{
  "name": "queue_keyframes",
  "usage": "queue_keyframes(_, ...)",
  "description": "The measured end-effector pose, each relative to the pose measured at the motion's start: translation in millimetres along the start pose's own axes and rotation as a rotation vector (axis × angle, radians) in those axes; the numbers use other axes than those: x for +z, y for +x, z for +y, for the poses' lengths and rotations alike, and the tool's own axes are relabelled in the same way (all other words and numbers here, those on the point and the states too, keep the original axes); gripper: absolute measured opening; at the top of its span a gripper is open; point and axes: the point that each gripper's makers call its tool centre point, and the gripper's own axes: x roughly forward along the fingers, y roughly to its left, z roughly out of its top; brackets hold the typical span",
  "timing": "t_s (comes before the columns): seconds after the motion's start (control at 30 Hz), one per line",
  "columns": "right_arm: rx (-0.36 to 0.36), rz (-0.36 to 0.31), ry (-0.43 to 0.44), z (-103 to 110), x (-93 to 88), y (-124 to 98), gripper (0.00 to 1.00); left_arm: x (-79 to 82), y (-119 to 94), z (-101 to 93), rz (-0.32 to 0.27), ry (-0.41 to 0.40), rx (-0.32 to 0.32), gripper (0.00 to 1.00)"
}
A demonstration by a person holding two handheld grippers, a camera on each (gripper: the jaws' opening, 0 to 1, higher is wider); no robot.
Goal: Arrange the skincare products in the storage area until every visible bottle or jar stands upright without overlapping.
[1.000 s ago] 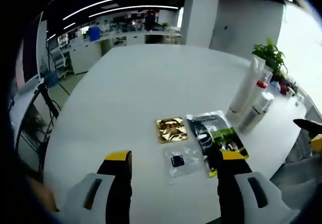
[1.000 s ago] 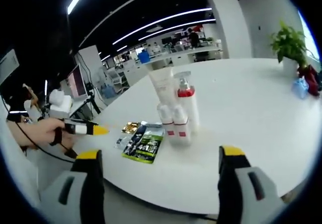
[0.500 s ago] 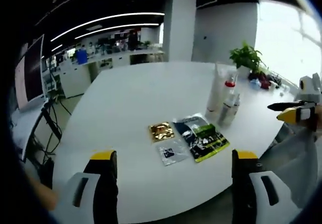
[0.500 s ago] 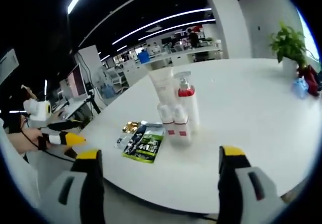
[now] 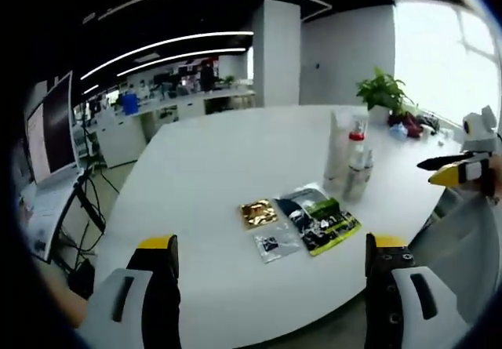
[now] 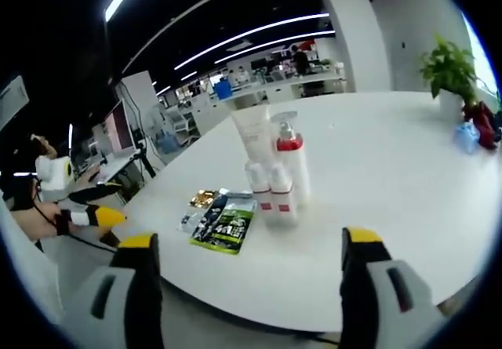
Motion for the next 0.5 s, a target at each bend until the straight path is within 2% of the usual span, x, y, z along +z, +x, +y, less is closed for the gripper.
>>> queue_keyframes(0.1,0.002,0.002,0.001,0.4,-0.3,0.3,0.97,-3.0,0.7,0.7,0.014,0.017,0.003,0.97)
queue_keyframes(0.5,0.003,0.003,-0.002,1.7,-1.6,-0.5,0.96,-4.4,-0.8,-0.1,0.014,0.000,-0.007,0.97)
